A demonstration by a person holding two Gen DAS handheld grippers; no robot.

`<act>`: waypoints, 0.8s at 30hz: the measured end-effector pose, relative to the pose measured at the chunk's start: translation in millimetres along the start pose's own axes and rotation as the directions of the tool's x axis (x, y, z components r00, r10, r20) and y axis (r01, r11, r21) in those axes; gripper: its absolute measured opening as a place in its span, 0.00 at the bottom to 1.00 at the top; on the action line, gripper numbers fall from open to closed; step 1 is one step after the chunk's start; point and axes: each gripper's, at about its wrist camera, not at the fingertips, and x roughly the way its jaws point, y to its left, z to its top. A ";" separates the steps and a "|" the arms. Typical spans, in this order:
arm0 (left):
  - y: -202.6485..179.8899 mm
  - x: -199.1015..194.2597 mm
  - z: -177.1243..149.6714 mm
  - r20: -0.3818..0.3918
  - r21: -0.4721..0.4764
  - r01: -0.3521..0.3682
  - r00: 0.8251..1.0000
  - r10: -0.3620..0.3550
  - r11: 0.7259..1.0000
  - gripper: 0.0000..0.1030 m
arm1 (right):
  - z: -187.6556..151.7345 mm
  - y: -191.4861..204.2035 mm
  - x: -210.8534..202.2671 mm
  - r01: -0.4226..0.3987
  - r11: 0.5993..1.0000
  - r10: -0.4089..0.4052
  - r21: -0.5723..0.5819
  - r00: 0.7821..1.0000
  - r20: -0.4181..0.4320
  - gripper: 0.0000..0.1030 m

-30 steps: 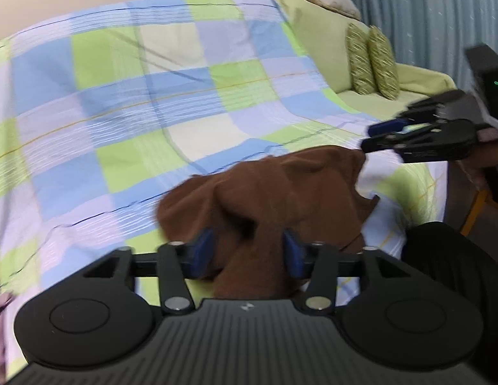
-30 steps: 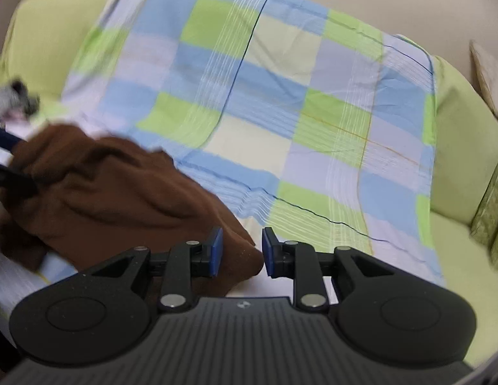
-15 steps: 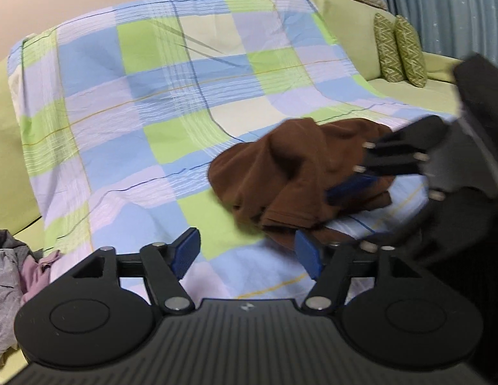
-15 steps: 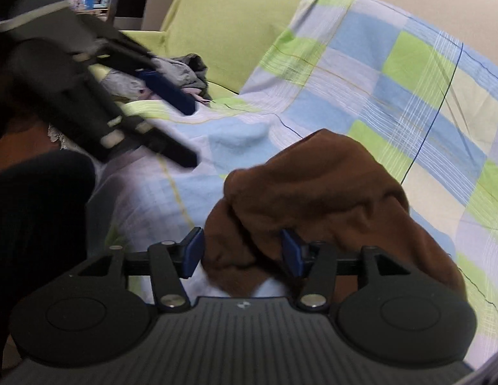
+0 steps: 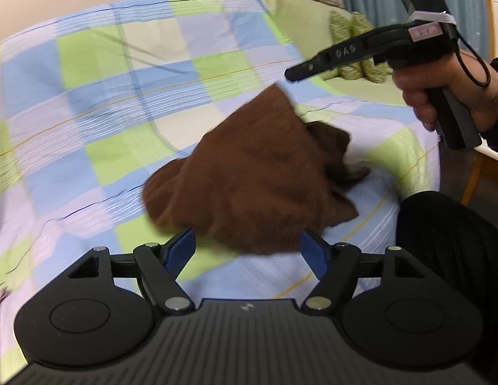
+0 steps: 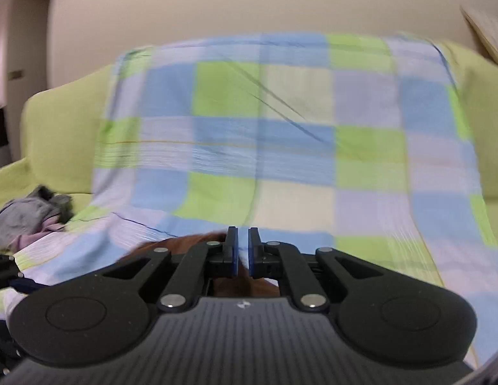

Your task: Fold clothes

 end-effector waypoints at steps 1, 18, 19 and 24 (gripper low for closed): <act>-3.4 9.3 1.6 -0.007 0.013 0.013 1.000 -0.013 1.000 0.70 | -5.8 -3.3 -0.3 0.016 1.000 -0.016 -0.009 1.000 -0.016 0.04; 44.7 36.9 29.0 0.030 -0.021 -0.082 0.996 0.083 0.996 0.64 | -65.4 84.2 -9.7 -0.187 0.503 0.138 -0.844 0.981 -0.135 0.59; 48.6 31.8 23.2 0.025 -0.037 -0.089 0.996 0.090 0.995 0.64 | -75.1 91.9 -6.9 -0.179 0.384 0.127 -0.906 0.982 -0.140 0.63; 55.3 17.7 -0.1 -0.011 -0.072 -0.117 0.993 0.116 0.991 0.65 | -112.3 112.7 0.4 -0.131 -0.019 0.087 -0.991 0.987 -0.132 0.80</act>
